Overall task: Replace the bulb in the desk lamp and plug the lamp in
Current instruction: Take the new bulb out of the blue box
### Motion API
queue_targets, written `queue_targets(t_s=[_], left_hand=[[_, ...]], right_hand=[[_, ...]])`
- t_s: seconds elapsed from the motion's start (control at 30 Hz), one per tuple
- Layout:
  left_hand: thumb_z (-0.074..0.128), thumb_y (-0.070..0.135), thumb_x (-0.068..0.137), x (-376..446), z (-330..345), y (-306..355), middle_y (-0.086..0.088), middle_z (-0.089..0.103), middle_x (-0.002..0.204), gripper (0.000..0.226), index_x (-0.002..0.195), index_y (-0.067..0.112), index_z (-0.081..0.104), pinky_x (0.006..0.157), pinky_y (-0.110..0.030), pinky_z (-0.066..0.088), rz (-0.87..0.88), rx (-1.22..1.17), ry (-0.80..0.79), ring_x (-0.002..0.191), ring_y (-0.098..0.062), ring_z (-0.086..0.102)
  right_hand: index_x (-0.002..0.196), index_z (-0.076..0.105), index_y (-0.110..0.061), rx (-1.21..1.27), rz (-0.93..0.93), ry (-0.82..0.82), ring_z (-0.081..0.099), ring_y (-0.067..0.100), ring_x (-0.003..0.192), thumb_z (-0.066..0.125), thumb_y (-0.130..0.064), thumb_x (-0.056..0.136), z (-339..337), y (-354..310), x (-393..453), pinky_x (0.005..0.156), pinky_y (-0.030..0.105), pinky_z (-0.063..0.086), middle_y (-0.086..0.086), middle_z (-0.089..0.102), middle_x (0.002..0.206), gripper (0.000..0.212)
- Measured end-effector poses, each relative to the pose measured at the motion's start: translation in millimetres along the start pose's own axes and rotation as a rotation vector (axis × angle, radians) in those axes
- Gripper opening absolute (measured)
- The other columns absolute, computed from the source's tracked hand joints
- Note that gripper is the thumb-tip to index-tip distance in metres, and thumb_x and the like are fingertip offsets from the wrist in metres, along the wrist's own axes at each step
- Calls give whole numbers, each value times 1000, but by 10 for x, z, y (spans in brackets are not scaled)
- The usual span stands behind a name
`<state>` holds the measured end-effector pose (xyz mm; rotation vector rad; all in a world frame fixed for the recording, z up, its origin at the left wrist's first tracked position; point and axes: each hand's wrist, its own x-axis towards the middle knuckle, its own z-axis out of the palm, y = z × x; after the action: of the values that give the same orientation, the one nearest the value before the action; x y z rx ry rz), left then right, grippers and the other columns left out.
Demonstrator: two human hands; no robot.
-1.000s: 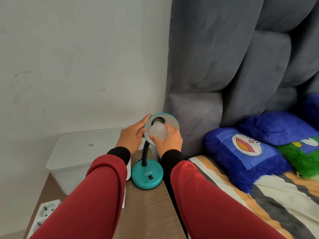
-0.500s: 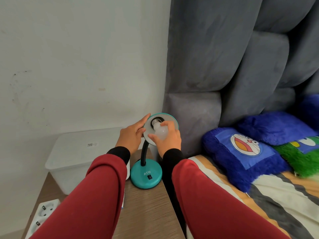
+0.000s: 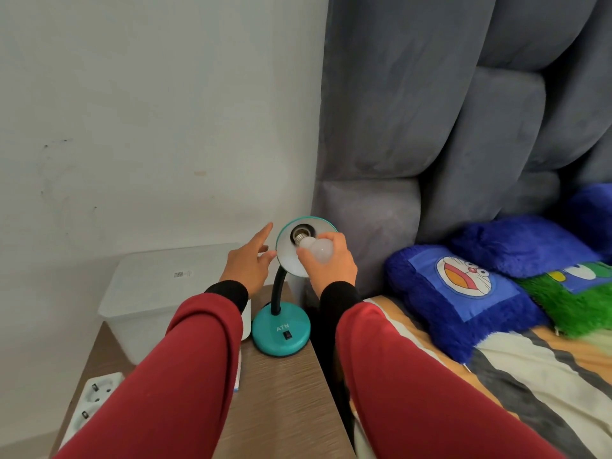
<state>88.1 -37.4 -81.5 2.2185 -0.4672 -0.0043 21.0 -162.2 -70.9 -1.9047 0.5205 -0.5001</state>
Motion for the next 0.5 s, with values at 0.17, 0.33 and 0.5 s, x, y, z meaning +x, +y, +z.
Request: queue_targets(t_s=[0.17, 0.33, 0.5], left_hand=[[46, 27, 97, -178, -161, -54, -8, 54, 136, 47, 143, 26, 37, 111, -33, 33, -76, 106, -22, 128, -26, 47], [50, 27, 95, -480, -279, -124, -8, 55, 135, 44, 139, 22, 44, 108, -32, 36, -104, 202, -35, 125, -24, 51], [54, 26, 93, -777, -249, -478, -8, 54, 136, 46, 138, 21, 44, 106, -32, 38, -138, 276, -74, 125, -24, 51]], right_hand=[[117, 49, -25, 41, 7, 28, 52, 25, 105, 66, -39, 78, -30, -65, -168, 81, 25, 38, 10, 55, 119, 45], [117, 51, -24, 20, 25, 9, 55, 26, 106, 66, -42, 77, 68, -43, -470, 79, 25, 38, 9, 58, 116, 46], [112, 53, -25, 34, 84, -40, 57, 26, 104, 67, -46, 74, 338, 224, -755, 92, 37, 49, 7, 61, 114, 46]])
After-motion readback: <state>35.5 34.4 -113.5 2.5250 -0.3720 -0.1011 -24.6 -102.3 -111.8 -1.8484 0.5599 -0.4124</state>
